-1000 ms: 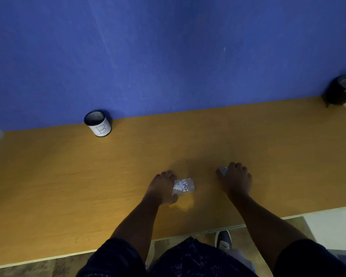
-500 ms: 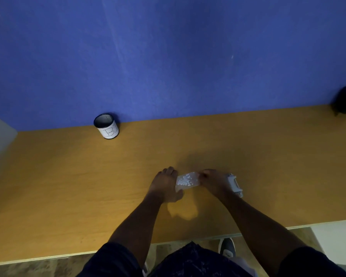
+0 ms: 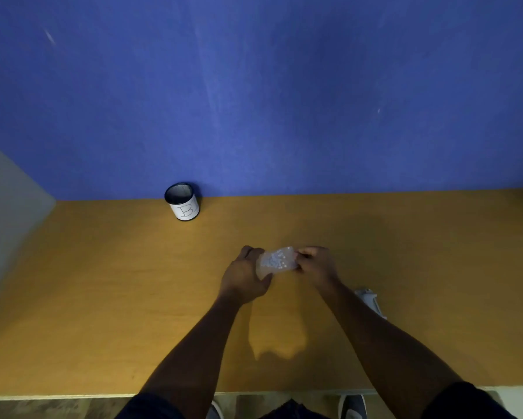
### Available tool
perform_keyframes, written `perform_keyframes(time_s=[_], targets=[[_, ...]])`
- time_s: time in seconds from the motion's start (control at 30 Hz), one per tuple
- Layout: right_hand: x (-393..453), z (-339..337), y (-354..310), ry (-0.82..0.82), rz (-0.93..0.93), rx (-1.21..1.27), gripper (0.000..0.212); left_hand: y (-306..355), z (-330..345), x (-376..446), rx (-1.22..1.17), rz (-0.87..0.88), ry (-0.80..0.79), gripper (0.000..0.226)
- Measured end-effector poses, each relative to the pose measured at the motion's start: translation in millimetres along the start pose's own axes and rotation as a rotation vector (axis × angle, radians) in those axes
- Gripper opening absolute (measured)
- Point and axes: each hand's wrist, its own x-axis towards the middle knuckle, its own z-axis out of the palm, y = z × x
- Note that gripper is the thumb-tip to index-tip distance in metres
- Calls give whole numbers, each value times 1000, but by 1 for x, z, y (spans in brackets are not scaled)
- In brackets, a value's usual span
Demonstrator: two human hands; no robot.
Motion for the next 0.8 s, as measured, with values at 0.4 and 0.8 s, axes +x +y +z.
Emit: perform_keyframes(time_s=[0.4, 0.8], targets=[[40, 72, -60, -40, -28, 154, 17, -63, -41, 28, -250, -131, 263, 69], [86, 163, -109, -113, -112, 63, 16, -143, -86, 56, -439, -307, 336, 63]])
